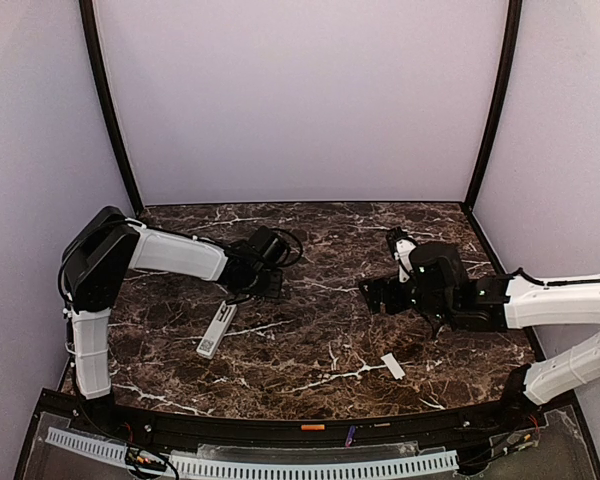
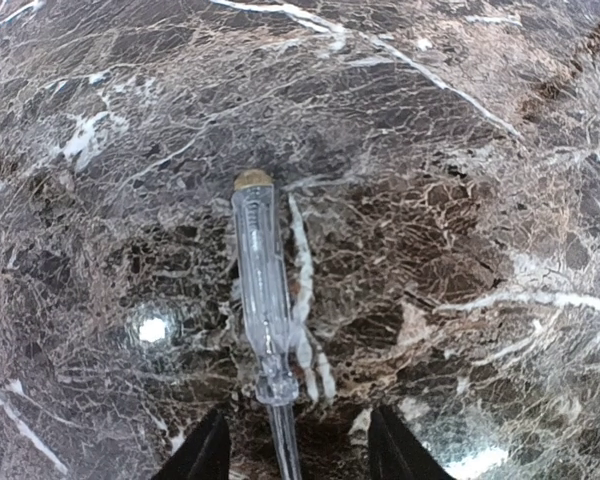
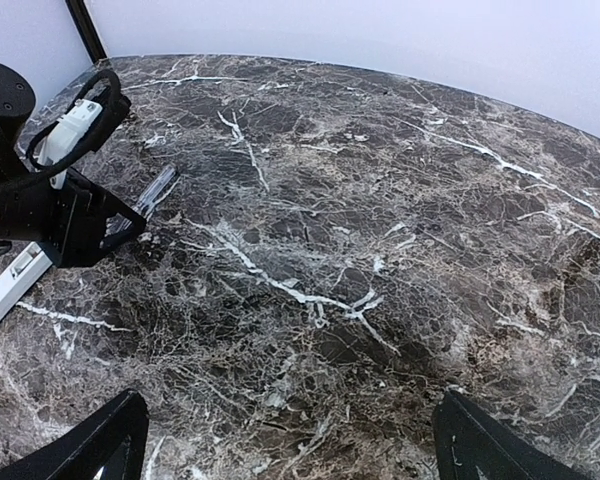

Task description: Unload the batteries from the remote control

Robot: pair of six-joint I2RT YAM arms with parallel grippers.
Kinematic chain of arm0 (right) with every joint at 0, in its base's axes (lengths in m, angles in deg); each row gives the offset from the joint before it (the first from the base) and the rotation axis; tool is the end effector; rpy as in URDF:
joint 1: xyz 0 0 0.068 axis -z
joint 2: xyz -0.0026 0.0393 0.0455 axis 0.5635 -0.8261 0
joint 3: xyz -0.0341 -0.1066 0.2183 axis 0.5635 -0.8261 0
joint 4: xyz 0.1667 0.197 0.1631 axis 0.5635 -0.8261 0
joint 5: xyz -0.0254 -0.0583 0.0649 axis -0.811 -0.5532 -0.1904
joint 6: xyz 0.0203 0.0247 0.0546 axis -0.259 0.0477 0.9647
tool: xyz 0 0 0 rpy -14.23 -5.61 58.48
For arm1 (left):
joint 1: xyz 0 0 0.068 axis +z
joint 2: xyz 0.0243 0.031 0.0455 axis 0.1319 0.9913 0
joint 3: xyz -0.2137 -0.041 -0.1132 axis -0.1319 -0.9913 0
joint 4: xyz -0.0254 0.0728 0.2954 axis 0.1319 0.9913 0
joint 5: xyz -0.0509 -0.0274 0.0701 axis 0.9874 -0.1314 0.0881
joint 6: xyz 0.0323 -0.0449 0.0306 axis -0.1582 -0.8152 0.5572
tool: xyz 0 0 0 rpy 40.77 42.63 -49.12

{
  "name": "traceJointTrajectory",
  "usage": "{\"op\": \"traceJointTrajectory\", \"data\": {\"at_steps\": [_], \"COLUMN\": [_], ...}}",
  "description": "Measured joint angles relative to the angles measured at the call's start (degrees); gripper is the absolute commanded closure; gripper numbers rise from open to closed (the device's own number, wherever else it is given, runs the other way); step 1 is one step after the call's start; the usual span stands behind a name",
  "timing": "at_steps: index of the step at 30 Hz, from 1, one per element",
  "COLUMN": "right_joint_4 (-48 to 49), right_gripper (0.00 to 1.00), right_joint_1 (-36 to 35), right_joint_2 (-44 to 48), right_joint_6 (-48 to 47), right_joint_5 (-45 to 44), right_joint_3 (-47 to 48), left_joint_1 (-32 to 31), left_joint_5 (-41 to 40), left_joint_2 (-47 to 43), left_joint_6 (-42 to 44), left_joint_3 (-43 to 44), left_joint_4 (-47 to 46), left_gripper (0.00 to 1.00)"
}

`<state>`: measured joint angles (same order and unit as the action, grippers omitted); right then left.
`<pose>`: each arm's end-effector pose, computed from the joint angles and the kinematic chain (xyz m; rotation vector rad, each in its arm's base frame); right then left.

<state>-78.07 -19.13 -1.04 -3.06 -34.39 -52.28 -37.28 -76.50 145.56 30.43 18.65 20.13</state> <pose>0.2047 0.2431 0.1713 -0.3293 2.0474 0.3736 0.3359 -0.3102 0.0799 0.1558 2.4019 -0.1601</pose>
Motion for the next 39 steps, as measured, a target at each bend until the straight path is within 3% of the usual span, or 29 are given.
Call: {"op": "traceJointTrajectory", "data": {"at_steps": [2,5,8,15,24,30,39], "right_joint_4": [0.0,0.0,0.0,0.0,-0.4,-0.9,-1.0], "right_gripper": [0.01,0.01,0.02,0.01,0.01,0.01,0.01], "right_joint_1": [0.2,0.6,0.8,3.0,10.4,19.0,31.8], "right_joint_2": [-0.1,-0.1,-0.1,0.0,4.8,2.5,-6.3], "right_joint_6": [0.0,0.0,0.0,0.3,-1.4,-5.6,-7.8], "right_joint_5": [0.3,0.7,1.0,2.8,3.6,-0.2,-3.8], "right_joint_3": [0.2,0.2,0.2,0.2,0.8,4.0,4.7], "left_joint_1": [0.0,0.0,0.0,0.0,5.3,10.9,17.6], "left_joint_5": [0.2,0.1,0.1,-5.7,-21.0,-27.1,-31.7], "left_joint_2": [0.0,-0.3,-2.1,-18.4,-38.5,-45.3,-44.1], "left_joint_6": [0.2,1.1,2.4,8.9,21.5,26.1,34.4], "left_joint_3": [0.0,0.0,0.0,-3.1,-19.4,-33.9,-46.0], "left_joint_4": [0.2,0.6,1.6,2.0,-5.0,-14.2,-32.2], "left_gripper": [0.37,0.15,0.07,0.06,0.09,0.10,0.08]}}
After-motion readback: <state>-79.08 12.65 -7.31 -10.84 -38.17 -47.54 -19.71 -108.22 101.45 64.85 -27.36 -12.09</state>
